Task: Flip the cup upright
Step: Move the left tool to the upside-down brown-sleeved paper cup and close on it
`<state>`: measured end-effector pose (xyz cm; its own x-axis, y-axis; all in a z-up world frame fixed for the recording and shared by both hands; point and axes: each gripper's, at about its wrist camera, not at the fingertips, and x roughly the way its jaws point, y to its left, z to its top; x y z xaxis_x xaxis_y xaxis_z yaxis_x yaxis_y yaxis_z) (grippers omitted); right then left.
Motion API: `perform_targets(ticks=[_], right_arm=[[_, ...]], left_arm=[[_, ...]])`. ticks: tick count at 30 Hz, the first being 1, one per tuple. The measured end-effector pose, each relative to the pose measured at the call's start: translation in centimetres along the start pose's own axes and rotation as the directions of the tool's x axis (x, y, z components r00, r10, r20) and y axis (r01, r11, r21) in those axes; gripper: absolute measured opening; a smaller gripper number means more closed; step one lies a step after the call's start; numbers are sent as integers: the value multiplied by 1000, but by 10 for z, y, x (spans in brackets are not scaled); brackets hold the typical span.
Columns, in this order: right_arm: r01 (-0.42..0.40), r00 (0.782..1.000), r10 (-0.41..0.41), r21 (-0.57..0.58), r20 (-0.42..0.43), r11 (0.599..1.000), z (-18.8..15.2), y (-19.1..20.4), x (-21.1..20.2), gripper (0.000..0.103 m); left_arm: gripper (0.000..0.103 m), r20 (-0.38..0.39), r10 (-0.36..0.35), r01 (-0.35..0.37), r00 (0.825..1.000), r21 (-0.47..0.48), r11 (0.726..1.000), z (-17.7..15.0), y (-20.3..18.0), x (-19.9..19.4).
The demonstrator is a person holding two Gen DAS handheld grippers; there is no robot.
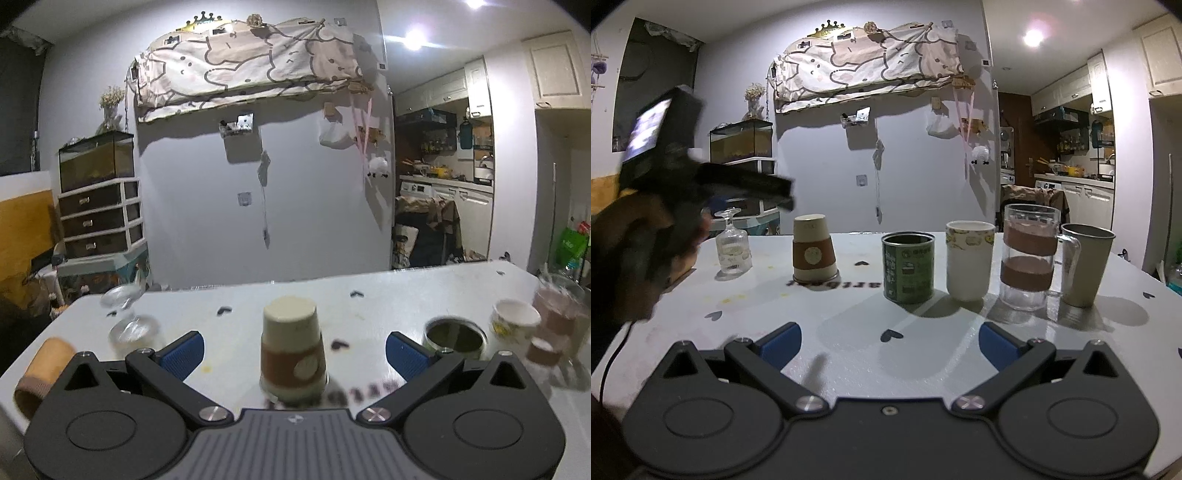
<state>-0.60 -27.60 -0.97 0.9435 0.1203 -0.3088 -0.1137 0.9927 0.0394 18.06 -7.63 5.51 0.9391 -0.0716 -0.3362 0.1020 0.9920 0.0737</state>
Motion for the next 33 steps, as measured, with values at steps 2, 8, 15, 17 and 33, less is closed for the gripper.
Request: perform_targets(ticks=[2, 8, 15, 17, 33], right_arm=[[-5, 1000, 5, -6, -8, 1000, -2, 0, 0, 103], [-21, 999, 21, -16, -24, 1000, -7, -1, 1, 103], [-15, 999, 15, -5, -35, 1000, -10, -9, 1, 103], [-15, 999, 15, -4, -38, 1000, -11, -10, 1, 103], [-17, 999, 17, -7, -37, 1000, -9, -10, 1, 103]], left_arm=[[103, -4, 13, -13, 1000, -1, 1000, 5, -6, 17], [99, -77, 53, -58, 996, -55, 997, 9, -10, 70], [93, -114, 76, -86, 991, -93, 992, 9, -11, 97], [92, -106, 97, -105, 990, -68, 992, 10, -15, 101], [56, -139, 31, -30, 990, 5, 1000, -4, -5, 70]])
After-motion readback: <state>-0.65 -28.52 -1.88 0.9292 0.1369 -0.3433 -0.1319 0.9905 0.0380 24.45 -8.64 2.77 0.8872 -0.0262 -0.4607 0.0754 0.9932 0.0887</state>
